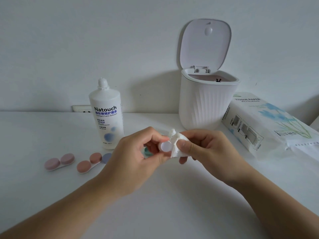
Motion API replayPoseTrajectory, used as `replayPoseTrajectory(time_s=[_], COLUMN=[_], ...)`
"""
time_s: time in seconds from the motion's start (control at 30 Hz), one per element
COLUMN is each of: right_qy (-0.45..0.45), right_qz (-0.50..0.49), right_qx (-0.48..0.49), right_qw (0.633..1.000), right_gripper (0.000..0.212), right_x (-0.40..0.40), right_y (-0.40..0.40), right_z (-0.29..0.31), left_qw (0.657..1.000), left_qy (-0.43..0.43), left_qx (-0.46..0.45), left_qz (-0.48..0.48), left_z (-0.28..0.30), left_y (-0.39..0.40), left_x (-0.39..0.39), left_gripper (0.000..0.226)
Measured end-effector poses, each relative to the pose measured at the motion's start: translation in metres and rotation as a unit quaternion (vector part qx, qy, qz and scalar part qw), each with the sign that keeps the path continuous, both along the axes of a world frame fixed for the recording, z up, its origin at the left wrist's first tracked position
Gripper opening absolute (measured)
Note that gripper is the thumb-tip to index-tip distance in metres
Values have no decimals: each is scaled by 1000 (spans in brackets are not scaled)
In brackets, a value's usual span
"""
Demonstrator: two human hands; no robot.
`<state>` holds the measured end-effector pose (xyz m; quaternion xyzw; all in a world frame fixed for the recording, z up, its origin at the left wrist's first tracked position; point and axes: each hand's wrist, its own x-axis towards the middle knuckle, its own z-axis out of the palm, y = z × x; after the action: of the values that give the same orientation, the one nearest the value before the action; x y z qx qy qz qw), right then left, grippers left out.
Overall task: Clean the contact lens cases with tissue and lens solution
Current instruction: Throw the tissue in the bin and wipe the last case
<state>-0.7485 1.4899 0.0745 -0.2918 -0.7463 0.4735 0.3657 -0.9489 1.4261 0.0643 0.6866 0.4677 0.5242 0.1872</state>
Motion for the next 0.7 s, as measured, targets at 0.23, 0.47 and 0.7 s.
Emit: replayPoseTrajectory(time_s=[0.23,0.47,0.7], right_qy=[-7,21,43], right_qz=[-40,-92,-114], right_qx=[78,120,69], right_qw=[996,988,990], right_gripper=[14,16,16], right_x=[-1,0,5], right_y=[-1,-1,1], right_z=[-5,-5,1], left_qw=[997,996,975], left_qy=[-46,-56,-144], left_qx=[-59,-75,-163], left_qz=[-10,-9,-55], left_z=[1,-1,3], left_y=[4,6,9], left_x=[-4,-6,-10], left_gripper=[27,24,26])
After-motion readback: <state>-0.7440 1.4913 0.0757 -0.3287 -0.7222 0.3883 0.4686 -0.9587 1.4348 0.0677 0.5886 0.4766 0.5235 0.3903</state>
